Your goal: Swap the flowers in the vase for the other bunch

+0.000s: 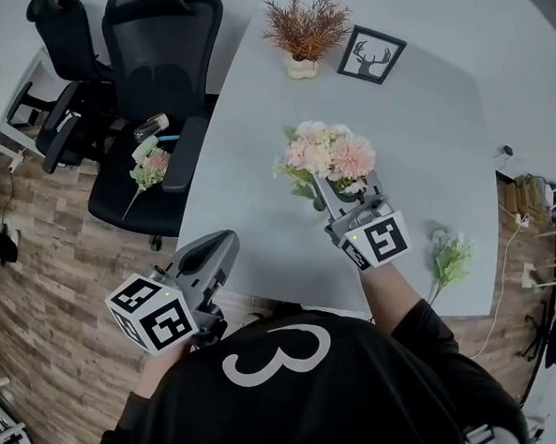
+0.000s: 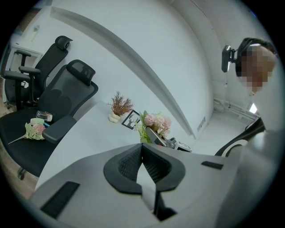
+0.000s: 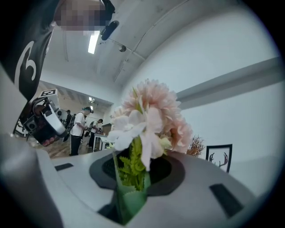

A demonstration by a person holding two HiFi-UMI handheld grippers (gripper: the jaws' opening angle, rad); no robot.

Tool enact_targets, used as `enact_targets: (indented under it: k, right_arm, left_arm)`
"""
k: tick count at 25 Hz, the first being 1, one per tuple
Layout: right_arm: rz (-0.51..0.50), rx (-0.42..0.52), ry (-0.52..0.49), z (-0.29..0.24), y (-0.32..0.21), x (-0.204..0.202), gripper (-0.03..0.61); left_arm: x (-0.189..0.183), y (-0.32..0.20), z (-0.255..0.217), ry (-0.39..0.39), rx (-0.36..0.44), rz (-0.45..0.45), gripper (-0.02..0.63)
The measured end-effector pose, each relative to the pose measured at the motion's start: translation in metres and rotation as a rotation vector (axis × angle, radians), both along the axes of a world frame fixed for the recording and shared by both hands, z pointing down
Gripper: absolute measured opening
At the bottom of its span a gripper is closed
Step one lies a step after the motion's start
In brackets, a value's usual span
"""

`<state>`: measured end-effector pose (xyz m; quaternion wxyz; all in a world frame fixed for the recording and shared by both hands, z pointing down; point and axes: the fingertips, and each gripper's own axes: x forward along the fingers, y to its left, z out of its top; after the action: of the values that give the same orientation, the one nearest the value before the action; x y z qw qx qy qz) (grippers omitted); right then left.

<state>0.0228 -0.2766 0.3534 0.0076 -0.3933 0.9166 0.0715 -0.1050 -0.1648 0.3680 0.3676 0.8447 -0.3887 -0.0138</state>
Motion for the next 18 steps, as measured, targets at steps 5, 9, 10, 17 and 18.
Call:
enact_targets:
  k: [5, 9, 10, 17, 18]
  right_arm:
    - [0.006, -0.039, 0.023, 0.019, 0.0, -0.001, 0.112]
    - [0.016, -0.055, 0.031, 0.023, 0.002, -0.001, 0.112]
    - [0.021, -0.064, 0.034, 0.024, 0.002, -0.001, 0.112]
    - [0.082, -0.126, 0.09, 0.027, 0.0, 0.003, 0.151]
    - [0.09, -0.137, 0.1, 0.028, 0.001, 0.003, 0.158]
  left_arm:
    - [-0.001, -0.002, 0.006, 0.01, -0.008, -0.001, 0.012]
    - [-0.001, 0.001, 0.004, 0.018, 0.003, 0.012, 0.012]
    - [-0.002, 0.003, 0.003, 0.018, 0.006, 0.014, 0.012]
    - [-0.013, 0.01, -0.003, 0.037, 0.023, 0.013, 0.011]
    - [-0.014, 0.012, -0.005, 0.04, 0.027, 0.015, 0.012]
